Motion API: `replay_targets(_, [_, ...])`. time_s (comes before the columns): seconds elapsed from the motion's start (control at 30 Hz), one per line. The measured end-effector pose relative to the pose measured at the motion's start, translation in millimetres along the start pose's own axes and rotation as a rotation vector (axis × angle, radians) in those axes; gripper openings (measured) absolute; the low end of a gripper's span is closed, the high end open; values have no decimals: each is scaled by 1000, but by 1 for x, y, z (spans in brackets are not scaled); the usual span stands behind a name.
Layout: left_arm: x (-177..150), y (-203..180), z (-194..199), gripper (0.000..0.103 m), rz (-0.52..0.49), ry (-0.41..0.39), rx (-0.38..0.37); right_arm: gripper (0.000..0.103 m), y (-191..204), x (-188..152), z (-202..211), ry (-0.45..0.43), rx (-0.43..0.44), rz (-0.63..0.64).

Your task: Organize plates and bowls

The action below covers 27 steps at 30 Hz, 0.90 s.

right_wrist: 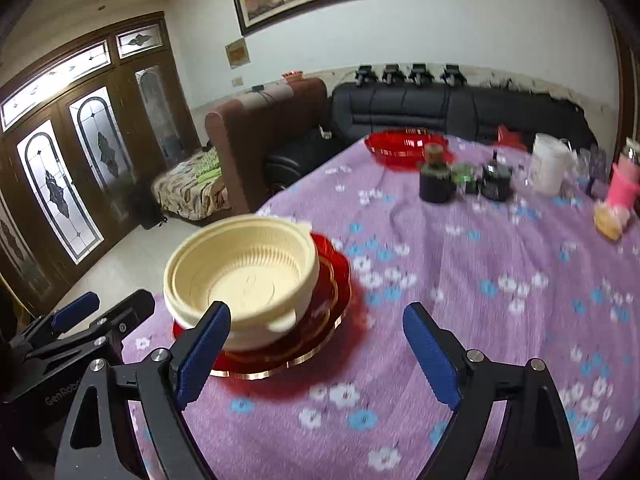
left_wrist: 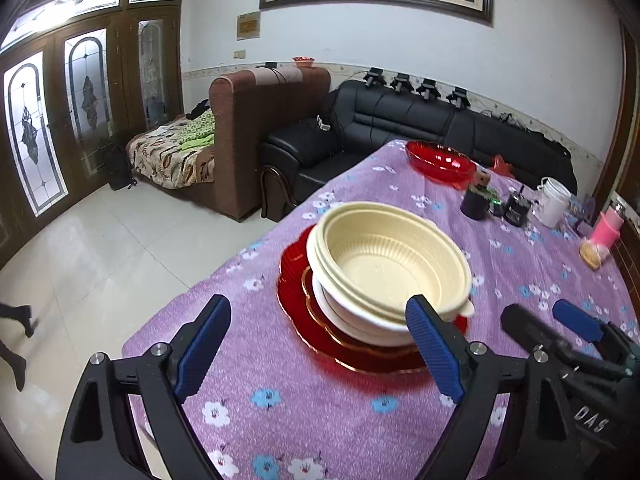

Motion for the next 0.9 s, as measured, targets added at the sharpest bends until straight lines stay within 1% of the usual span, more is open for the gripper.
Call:
replay_targets(0.13, [-9, -6, 5, 89, -18, 16, 3, 91, -3, -17, 0, 30, -2, -9])
replay_targets(0.3, [-18, -11, 9, 89, -27, 31, 4, 91, -9, -29, 5, 40, 3, -32])
replay_targets(0.53, [-25, -18, 8, 89, -52, 55, 14, 91, -16, -38, 13, 41, -1, -49])
replay_targets(0.77, [-31, -23, 4, 89, -66, 72, 13, 91, -24, -43, 12, 52, 0, -69])
replay_targets(0.9, [-30, -25, 0, 89, -69, 78, -2, 91, -26, -46, 11, 57, 2, -75])
Point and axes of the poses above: each gripper's, at about its wrist camera, not at the fingertips, and z roughly against the way its jaws point, y to its left, x to its top, the point moved 9 cm from there along -z, roughly the way its jaws point, and after that the axes turned 12 degrees about -x, right-handed, at the moved point
